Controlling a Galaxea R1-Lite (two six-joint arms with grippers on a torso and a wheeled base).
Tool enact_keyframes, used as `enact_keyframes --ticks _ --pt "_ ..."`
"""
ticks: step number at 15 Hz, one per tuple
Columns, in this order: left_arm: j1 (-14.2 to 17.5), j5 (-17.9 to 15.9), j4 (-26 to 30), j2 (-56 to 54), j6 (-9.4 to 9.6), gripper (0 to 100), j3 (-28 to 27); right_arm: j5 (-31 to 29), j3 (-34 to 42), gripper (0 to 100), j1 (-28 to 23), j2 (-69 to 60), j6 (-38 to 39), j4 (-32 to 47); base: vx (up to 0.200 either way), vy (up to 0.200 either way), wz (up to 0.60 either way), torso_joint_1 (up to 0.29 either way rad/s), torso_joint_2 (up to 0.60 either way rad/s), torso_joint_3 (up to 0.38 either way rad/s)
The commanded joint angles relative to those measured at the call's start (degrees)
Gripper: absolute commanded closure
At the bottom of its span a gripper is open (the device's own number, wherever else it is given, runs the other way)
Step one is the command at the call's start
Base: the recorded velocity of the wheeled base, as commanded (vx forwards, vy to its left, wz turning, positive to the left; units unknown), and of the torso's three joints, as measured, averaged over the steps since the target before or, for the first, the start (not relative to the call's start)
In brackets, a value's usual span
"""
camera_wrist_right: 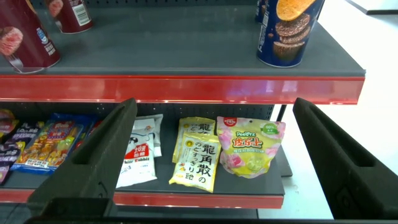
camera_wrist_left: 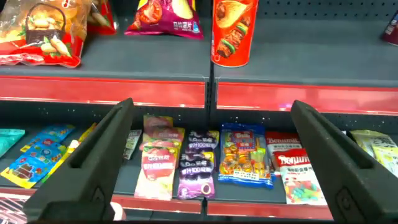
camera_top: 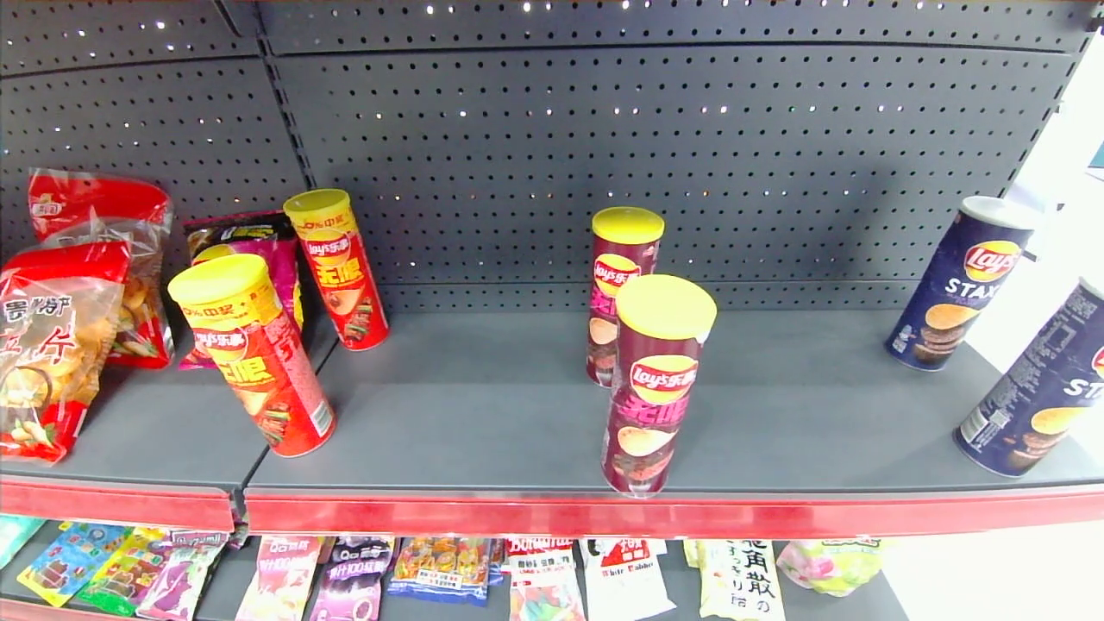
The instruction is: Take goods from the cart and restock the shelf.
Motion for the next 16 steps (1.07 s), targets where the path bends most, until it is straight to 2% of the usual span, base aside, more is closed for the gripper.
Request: enact_keyframes --ticks 1,12,13,14,15,16 --pt "0.01 0.08 -0.02 -0.05 -0.08 0 0.0 0.04 0.0 0 -0.02 -0.03 0.01 0.0 0.0 0.0 0.0 0.0 0.0 0.0" --pt "0.09 -0.01 -0.02 -0.05 0.01 0 0.0 -0.93 -0.18 0 -0.02 -0.03 0.81 -0.79 0.0 0.0 0.0 0.0 0.0 0.0" --pt "0.09 -0.01 -0.02 -0.05 0.01 0 0.0 0.47 -3.96 0 0.51 1.37 1.07 -2.55 0.0 0.0 0.0 0.0 0.0 0.0" --pt "0.09 -0.01 -0.02 -0.05 0.01 0 0.0 2.94 -14.41 0 2.53 12.8 3.53 -3.87 0.0 0.0 0.0 0.0 0.0 0.0" --pt "0.09 -0.01 -0.02 -0.05 0.01 0 0.0 3.11 -15.56 0 2.79 14.03 3.79 -3.96 0.0 0.0 0.0 0.0 0.0 0.0" --pt "0.09 -0.01 -0.02 -0.05 0.01 0 0.0 5.84 -24.7 0 7.1 24.58 4.06 -3.6 0.0 0.0 0.0 0.0 0.0 0.0"
